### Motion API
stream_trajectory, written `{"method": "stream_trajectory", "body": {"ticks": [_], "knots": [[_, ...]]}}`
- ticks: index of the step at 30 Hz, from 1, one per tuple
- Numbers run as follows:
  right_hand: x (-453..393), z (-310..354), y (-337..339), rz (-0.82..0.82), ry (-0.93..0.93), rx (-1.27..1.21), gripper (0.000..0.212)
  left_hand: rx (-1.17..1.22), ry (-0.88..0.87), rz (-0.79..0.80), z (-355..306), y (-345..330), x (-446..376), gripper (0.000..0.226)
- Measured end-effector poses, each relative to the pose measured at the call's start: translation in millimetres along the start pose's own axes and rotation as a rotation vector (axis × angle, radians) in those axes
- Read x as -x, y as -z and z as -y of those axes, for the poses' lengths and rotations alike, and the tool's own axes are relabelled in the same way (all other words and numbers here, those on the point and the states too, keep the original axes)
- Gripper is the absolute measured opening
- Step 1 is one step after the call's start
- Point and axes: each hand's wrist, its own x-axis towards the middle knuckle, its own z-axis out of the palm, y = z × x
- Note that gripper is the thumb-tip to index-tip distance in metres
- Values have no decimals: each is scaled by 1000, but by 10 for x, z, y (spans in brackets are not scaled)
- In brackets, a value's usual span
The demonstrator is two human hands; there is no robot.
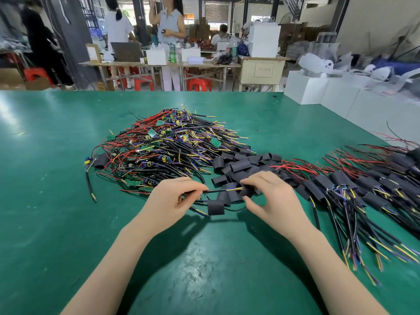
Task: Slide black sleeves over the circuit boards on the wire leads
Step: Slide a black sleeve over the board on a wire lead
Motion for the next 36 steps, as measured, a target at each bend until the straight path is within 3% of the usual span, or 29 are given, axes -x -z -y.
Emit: {"method": "stream_trajectory", "body": {"ticks": [10,18,24,28,32,36], "knots": [[-8,-45,34,-7,37,-91,31,21,41,41,28,54,-7,22],[-27,70,-21,88,153,166,27,-42,-1,87,-50,-31,4,19],[-42,203,-108,43,302,255,19,200,149,62,-91,-108,-5,36],[-35,247,-152,81,277,182,20,391,195,172,-170,-146,-10,54],[-24,190,-104,184,164,86,24,160,165,228,-14,75,-23,58],[-19,89,-26,192,67,97,20,-135,279,385,258,365,71,53]]}}
